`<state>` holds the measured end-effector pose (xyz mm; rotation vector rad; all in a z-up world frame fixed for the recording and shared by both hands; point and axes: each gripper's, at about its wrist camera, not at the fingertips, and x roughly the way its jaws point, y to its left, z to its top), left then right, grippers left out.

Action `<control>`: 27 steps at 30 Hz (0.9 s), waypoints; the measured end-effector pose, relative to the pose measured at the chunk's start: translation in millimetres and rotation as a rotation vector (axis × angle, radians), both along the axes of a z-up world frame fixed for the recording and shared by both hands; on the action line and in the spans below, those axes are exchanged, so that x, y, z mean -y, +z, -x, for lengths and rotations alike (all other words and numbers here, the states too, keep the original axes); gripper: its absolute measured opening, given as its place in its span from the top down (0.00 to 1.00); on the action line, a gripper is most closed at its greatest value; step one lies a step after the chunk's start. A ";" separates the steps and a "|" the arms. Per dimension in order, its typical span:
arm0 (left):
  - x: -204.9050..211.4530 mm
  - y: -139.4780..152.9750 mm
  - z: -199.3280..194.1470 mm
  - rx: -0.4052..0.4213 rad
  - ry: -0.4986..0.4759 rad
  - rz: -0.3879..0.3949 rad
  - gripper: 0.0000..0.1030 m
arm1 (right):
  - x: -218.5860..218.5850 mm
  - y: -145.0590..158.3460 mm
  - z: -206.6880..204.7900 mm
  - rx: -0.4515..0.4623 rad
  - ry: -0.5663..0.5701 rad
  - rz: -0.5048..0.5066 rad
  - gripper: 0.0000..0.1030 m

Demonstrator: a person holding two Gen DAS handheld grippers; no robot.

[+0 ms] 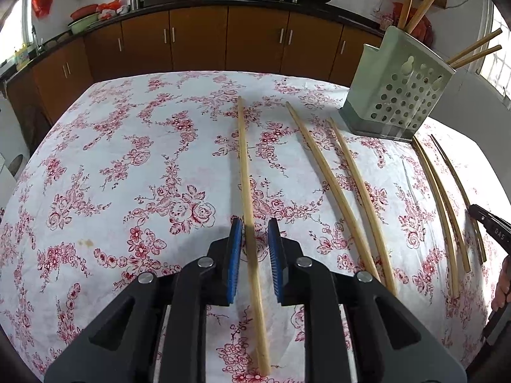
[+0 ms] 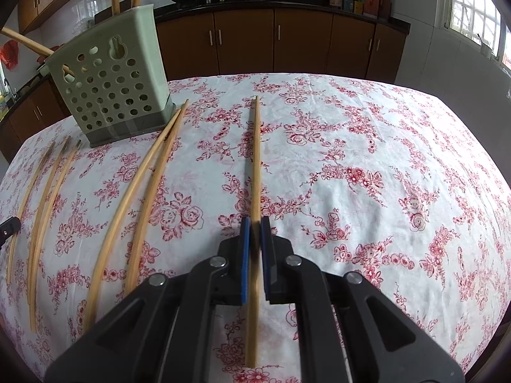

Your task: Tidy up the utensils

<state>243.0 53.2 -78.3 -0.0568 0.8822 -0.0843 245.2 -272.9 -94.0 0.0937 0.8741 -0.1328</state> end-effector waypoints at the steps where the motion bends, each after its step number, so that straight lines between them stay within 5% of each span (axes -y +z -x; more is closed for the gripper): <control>1: 0.0 0.1 0.4 0.000 0.001 0.002 0.83 | 0.6 0.0 1.5 0.000 0.002 -0.002 0.92; 19: 1.9 -0.2 30.2 -0.002 -0.003 -0.029 0.83 | 2.0 3.9 26.1 -0.006 0.010 -0.005 0.92; 21: 3.0 -0.2 33.7 -0.002 0.007 -0.047 0.92 | 2.4 4.3 29.8 -0.008 0.011 -0.009 0.92; 27: 5.0 1.9 37.7 -0.018 0.003 -0.077 0.93 | 4.6 5.2 31.5 -0.009 0.003 -0.041 0.93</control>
